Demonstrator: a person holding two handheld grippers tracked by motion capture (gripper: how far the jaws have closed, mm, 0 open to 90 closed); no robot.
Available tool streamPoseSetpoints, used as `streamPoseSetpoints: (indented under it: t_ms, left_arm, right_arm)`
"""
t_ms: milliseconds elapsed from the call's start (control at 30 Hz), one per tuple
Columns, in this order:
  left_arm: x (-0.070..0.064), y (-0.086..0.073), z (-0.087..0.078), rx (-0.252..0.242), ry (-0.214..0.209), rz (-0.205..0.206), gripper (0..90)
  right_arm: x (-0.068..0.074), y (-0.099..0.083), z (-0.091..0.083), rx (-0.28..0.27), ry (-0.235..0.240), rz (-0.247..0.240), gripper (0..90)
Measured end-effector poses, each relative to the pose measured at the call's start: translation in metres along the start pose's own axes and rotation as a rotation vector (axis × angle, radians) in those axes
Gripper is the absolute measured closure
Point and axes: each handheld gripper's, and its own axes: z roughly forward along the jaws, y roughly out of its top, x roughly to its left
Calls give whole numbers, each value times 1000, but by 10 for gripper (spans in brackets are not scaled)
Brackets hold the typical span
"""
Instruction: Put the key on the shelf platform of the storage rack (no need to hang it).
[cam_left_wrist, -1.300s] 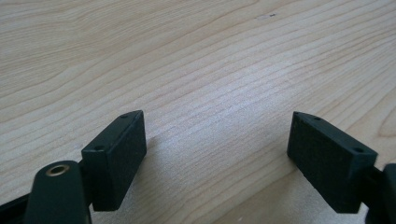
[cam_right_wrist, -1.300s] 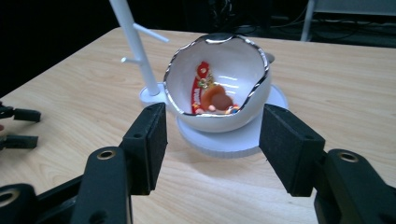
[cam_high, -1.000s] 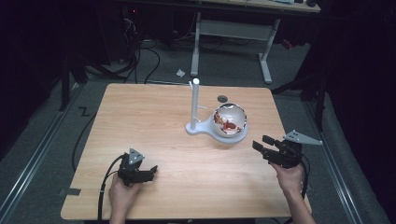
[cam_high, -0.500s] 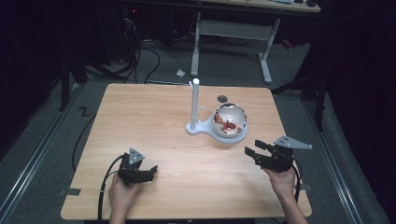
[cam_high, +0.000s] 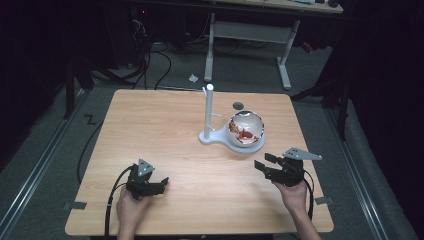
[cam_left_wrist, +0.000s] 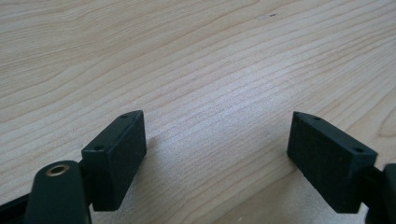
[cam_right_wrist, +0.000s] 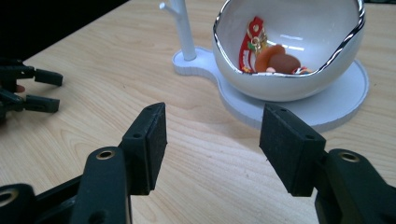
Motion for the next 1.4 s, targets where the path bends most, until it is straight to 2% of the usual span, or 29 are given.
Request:
streamPoseSetpoints:
  t_ms: [433, 1000, 1400]
  left_arm:
    - [0, 0, 0, -1, 0, -1, 199]
    - [0, 0, 0, 1, 1, 1, 199]
    - [0, 0, 0, -1, 1, 1, 199]
  right_arm:
    - [8, -9, 22, 51, -4, -27, 425]
    - [13, -24, 40, 115, -13, -60, 433]
    - [17, -31, 54, 137, -30, -103, 429]
